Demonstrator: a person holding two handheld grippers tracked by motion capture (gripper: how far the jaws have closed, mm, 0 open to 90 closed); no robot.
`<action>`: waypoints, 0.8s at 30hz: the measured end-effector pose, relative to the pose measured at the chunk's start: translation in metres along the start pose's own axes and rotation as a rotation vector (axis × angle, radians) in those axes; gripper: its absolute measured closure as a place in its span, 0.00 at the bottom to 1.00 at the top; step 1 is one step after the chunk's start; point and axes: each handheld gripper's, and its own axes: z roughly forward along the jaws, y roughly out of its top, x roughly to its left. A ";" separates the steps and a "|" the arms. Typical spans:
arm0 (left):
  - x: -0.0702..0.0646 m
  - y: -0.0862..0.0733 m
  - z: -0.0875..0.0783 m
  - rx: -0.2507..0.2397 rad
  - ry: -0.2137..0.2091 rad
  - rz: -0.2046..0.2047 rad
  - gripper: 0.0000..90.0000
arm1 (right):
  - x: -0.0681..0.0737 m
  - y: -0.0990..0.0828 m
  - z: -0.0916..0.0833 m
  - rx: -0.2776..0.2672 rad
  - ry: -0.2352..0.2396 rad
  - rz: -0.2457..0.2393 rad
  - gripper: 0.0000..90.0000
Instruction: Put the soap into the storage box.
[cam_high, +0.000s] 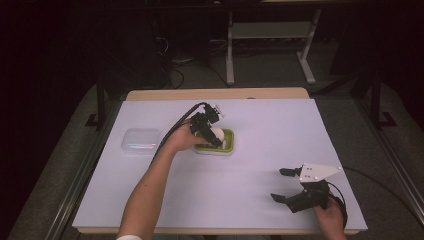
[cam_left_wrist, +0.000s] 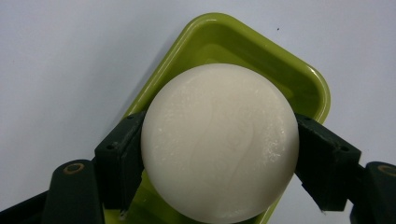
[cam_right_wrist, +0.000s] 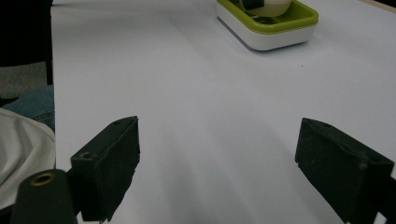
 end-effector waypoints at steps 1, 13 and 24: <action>0.001 0.000 0.000 0.004 0.001 -0.001 0.28 | 0.000 0.000 0.000 0.001 0.000 0.000 0.15; 0.002 0.000 0.003 0.026 0.005 -0.002 0.28 | 0.000 0.000 0.000 0.000 0.001 -0.002 0.15; 0.001 0.000 0.004 0.031 0.005 -0.002 0.28 | 0.000 0.000 0.000 0.001 0.003 0.000 0.15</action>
